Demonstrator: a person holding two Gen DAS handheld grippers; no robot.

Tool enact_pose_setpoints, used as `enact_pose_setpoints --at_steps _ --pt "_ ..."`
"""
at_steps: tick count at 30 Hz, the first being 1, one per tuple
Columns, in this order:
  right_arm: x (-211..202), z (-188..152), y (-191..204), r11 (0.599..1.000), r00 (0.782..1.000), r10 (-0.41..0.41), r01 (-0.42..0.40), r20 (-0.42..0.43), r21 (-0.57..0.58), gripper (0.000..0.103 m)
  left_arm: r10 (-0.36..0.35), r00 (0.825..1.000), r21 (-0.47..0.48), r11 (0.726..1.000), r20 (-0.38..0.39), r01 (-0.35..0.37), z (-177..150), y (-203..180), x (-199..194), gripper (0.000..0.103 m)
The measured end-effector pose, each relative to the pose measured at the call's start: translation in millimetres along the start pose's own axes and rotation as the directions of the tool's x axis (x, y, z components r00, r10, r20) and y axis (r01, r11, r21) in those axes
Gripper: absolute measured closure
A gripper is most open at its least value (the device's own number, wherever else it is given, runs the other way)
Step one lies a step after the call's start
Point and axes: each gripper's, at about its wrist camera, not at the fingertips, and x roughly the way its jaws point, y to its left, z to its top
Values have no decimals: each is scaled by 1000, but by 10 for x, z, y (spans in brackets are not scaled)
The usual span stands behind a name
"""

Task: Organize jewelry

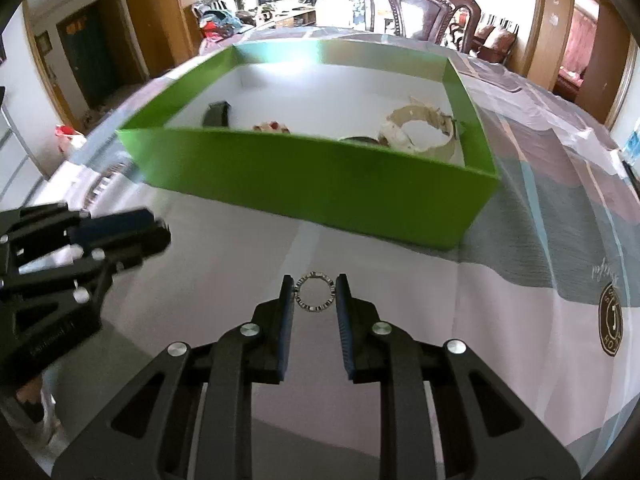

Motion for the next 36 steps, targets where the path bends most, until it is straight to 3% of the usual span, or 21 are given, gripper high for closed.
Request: enact_pose_setpoints --at_steps 3,6,12,15,20,21,22,23,27,31,33,36 --pt "-183 90 -8 1000 1000 3 -3 17 -23 82 30 998 53 998 56 -33 150 16 -195 84" --pt "-419 287 -22 998 995 -38 42 90 -49 82 84 992 98 991 98 -93 373 12 -271 84" --pt "-477 830 -104 998 977 -62 63 205 3 82 31 990 61 997 137 -39 896 126 -86 83" --pt "-157 1000 -179 998 985 -57 52 163 37 82 36 991 8 999 126 -38 1023 251 250 83" --pt "357 999 -201 997 997 -53 49 62 65 82 21 996 -54 998 86 -16 965 385 619 83" --pt "403 990 -191 997 997 -48 44 58 63 82 7 996 -54 999 91 -2 958 386 634 82" --pt "430 974 -184 997 997 -44 40 59 63 80 3 995 -58 998 98 2 946 385 632 72" --pt "432 970 -176 997 997 -45 41 64 63 75 5 994 -61 998 107 2 938 388 622 57" --pt "238 941 -175 997 991 -56 49 121 59 53 46 988 -58 998 150 -37 919 373 488 52" --pt "-162 818 -166 997 979 -64 54 192 55 31 116 981 -65 992 157 -107 838 307 180 31" --pt "-335 731 -136 996 972 -85 78 220 39 22 132 970 -60 991 203 -122 756 244 -8 24" --pt "-599 550 -54 992 947 -128 128 295 18 12 175 940 -45 985 293 -169 564 106 -327 16"
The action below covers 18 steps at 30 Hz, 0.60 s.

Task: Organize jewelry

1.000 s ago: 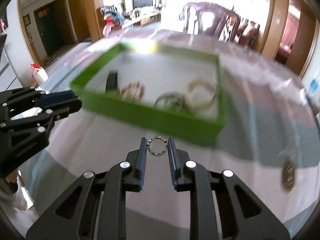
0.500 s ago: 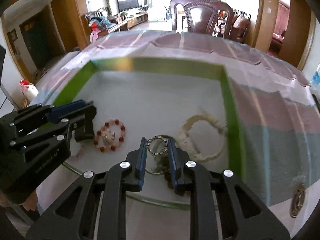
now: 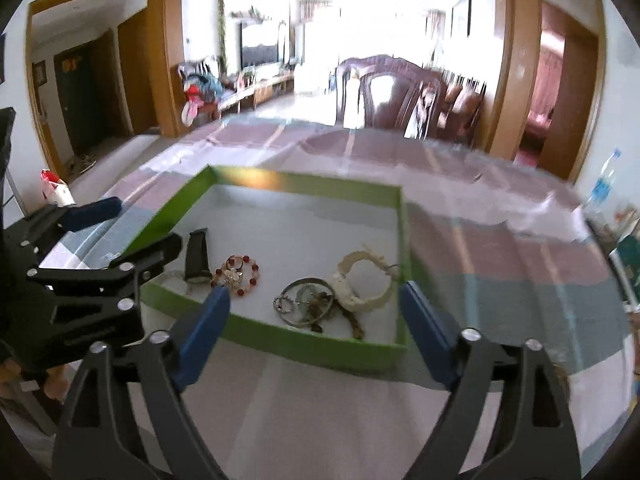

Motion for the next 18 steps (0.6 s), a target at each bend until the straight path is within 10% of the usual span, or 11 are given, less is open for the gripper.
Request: enact_pose_setpoints --at_steps 18 --pt "-404 -756 128 985 962 -162 143 220 101 3 -2 981 -140 990 193 30 -749 202 -487 4"
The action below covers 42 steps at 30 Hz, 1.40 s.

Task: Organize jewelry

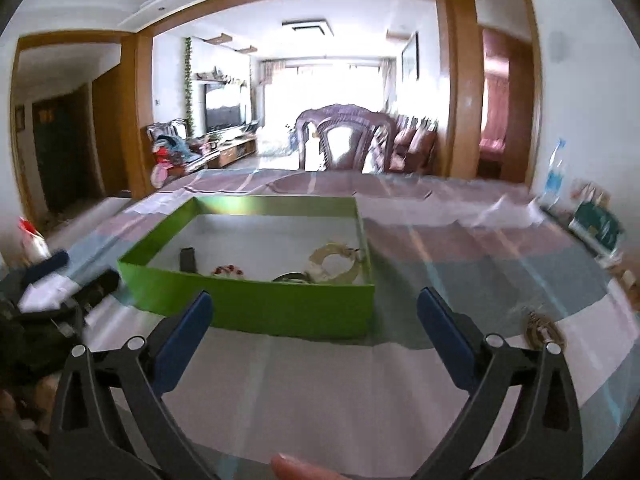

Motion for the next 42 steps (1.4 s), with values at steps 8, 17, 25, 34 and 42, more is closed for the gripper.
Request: enact_pose_setpoints --at_steps 8,17,25,34,42 --pt "17 -130 149 995 999 -37 37 -3 -92 3 -7 1000 28 1000 -17 8 -37 -62 51 4" --pt "5 -80 47 999 1000 -22 22 -14 -27 3 -27 999 66 997 -38 30 -100 -113 52 4" --pt "15 -78 37 1000 1000 -17 17 -21 -22 3 -27 999 65 997 -40 30 -113 -114 51 4" --pt "4 -78 33 1000 1000 -14 13 -23 -20 3 -29 999 67 997 -45 32 -118 -120 69 4" --pt "3 -77 32 1000 1000 -14 14 -22 -20 3 -28 999 67 997 -45 31 -127 -123 69 4"
